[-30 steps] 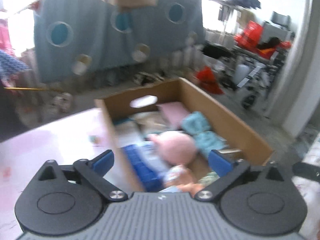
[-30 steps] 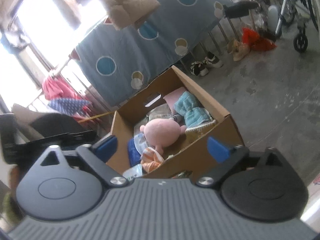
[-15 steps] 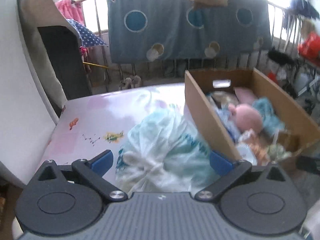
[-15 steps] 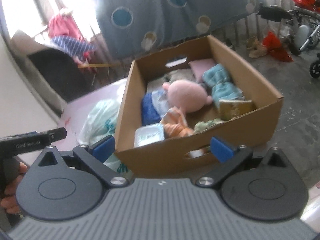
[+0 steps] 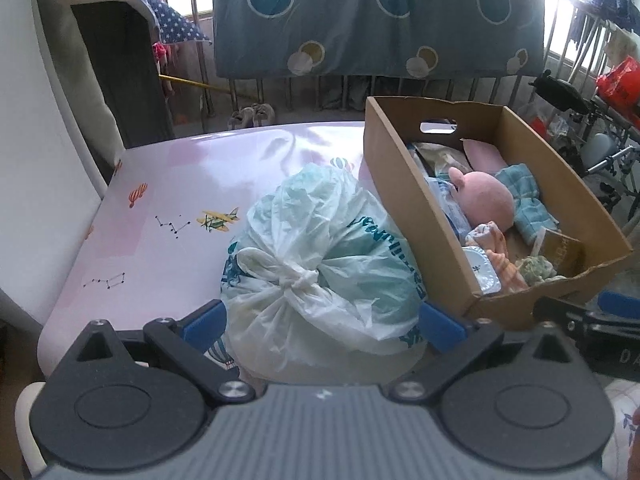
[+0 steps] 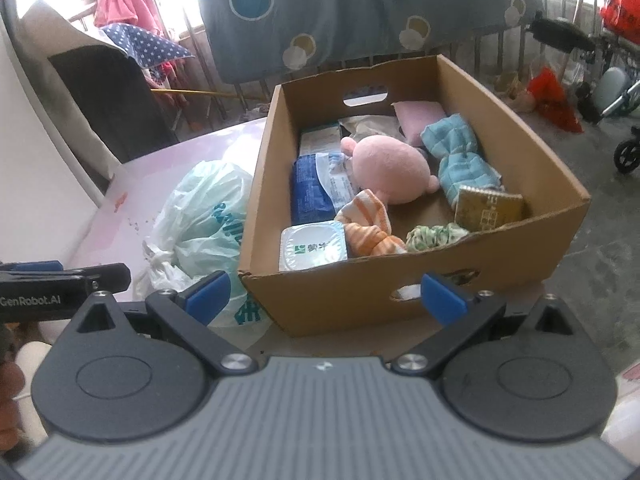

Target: Organize soft objects

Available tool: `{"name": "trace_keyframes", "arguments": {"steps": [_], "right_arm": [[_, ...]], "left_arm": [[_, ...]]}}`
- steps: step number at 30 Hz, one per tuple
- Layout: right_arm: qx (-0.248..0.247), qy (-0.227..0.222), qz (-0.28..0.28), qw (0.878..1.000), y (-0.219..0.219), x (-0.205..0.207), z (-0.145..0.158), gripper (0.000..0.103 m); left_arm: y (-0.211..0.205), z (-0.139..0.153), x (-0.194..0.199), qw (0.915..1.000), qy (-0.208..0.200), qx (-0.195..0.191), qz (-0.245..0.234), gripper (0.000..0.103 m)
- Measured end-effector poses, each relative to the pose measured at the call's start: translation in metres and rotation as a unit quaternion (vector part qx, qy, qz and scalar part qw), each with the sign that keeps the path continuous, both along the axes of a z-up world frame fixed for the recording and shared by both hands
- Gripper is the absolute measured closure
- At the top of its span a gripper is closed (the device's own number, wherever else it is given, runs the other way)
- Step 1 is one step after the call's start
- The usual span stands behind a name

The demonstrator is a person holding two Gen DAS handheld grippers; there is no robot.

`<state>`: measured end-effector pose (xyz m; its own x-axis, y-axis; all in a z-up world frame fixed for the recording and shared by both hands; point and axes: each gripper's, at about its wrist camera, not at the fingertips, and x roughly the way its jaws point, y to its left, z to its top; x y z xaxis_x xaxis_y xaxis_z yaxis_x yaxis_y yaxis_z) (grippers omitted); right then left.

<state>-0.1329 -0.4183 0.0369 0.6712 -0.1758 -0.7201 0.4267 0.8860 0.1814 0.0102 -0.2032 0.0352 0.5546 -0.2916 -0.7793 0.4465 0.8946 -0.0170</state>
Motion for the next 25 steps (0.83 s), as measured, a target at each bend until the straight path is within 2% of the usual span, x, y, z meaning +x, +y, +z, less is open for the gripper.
{"name": "trace_keyframes", "arguments": {"steps": [4,25], "right_arm": [[-0.014,0.001,-0.003,1.0,0.003,0.004,0.002,0.001],[-0.014,0.008,-0.002,1.0,0.0,0.015,-0.001,0.001]], "left_arm": [[0.0,-0.001,0.001,1.0,0.0,0.001,0.004,0.0],[-0.001,-0.007,0.009,0.9999,0.015,0.004,0.001,0.0]]}}
